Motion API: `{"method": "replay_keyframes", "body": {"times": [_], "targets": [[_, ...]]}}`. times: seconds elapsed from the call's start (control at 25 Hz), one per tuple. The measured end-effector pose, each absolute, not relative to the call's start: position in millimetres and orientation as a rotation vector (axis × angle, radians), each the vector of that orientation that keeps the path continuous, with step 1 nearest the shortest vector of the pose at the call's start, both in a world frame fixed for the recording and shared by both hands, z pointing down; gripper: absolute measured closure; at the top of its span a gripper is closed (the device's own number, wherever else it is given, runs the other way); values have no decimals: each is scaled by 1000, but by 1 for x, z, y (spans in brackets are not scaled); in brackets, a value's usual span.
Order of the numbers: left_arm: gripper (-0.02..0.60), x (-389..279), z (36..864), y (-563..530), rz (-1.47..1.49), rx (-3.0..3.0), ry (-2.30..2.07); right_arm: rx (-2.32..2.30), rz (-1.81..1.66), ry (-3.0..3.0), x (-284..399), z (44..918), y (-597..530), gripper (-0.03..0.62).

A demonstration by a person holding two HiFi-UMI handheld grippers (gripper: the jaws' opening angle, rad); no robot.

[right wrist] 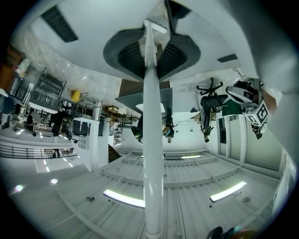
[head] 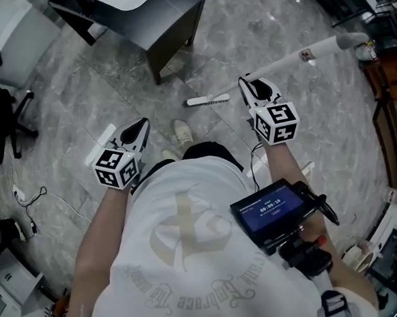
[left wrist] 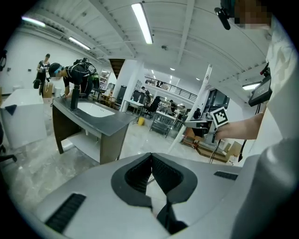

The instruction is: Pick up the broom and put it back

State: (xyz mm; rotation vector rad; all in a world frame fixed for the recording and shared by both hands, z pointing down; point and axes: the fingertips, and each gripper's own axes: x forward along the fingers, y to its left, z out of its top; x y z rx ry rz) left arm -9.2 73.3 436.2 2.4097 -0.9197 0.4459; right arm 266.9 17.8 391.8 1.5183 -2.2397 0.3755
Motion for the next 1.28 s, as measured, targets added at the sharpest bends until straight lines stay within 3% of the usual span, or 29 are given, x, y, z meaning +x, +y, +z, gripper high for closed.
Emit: {"method": "replay_keyframes", "body": {"times": [0.84,1.28], "targets": [[569,41,412,88,426,2567,-772,1655,287,-2256,297,342,84,500],[569,14,411,98,367,2507,-896,1593,271,-2282,278,344,86,500]]}}
